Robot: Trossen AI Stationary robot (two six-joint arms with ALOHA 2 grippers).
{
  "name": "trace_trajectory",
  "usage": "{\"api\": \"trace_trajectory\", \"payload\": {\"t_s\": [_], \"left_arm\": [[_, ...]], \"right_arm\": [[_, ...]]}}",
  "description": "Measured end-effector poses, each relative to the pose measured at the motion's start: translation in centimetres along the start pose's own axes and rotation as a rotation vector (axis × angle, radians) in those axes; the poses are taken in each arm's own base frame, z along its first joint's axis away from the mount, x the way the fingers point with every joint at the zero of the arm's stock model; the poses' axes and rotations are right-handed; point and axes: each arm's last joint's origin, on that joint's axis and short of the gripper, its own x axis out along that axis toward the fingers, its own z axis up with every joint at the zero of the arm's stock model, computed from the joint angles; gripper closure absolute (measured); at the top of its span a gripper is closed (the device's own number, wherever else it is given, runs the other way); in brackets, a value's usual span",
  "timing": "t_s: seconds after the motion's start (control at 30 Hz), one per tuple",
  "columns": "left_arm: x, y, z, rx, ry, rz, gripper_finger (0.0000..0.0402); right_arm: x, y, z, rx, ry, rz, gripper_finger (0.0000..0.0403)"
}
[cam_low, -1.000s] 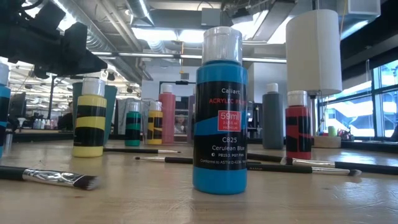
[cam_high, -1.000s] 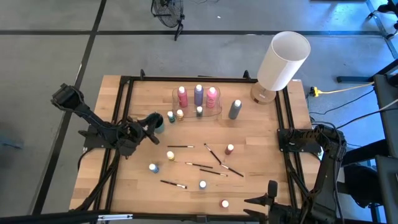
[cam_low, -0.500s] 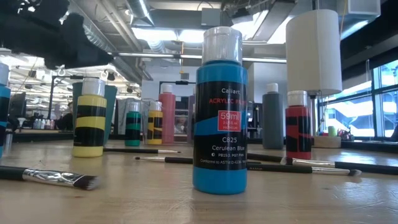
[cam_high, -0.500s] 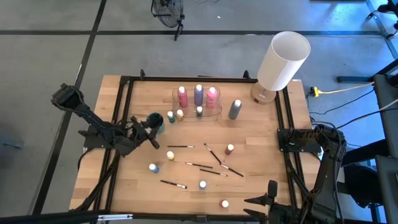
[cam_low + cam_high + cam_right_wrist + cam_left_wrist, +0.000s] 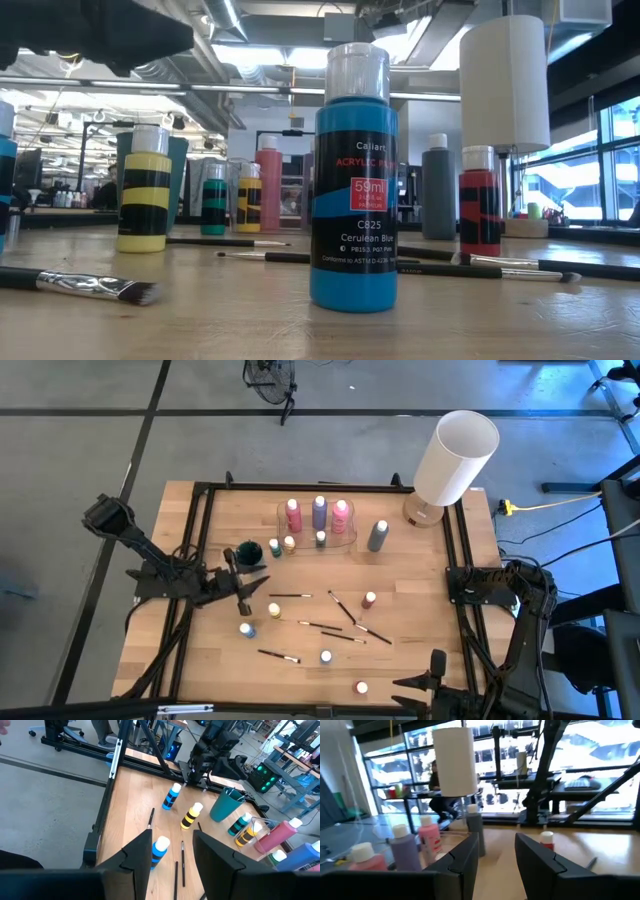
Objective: Pick & Place Paint Supplies
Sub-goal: Put the light yellow paint bottle into the transparent bin
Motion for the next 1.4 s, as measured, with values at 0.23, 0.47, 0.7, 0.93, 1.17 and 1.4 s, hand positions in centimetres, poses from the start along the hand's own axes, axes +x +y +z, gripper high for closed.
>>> {"api": "trace_trajectory", "payload": {"t_s": [0.23,0.47,0.7,0.93,1.17,1.4], "left_arm": [[-0.2,-0.9,0.5,-0.091,-0.085,-0.351,0.0278],[-0.7,-1.5,1.4,-0.181,-0.197,-0.669,0.0276],[-0.6,-1.5,1.4,-0.23,-0.174,-0.636,0.0221],[-0.6,-1.5,1.5,-0.242,-0.178,-0.649,0.0133],[-0.6,-2.2,2.8,-0.199,-0.273,-0.795,0.0085],[-0.2,-3.1,5.3,-0.222,-0.368,-0.839,0.0088]], "right_arm": [[0.1,0.0,0.0,0.0,0.018,0.016,0.0259],[0.4,-0.1,0.0,0.001,0.021,0.008,0.0259],[1.4,0.5,-0.6,-0.033,0.039,-0.016,0.0259],[2.8,0.6,-1.1,-0.063,0.061,-0.052,0.0259],[3.6,0.3,-1.0,-0.054,0.099,-0.041,0.0259],[3.6,0.3,-1.0,-0.051,0.102,-0.038,0.0259]]}}
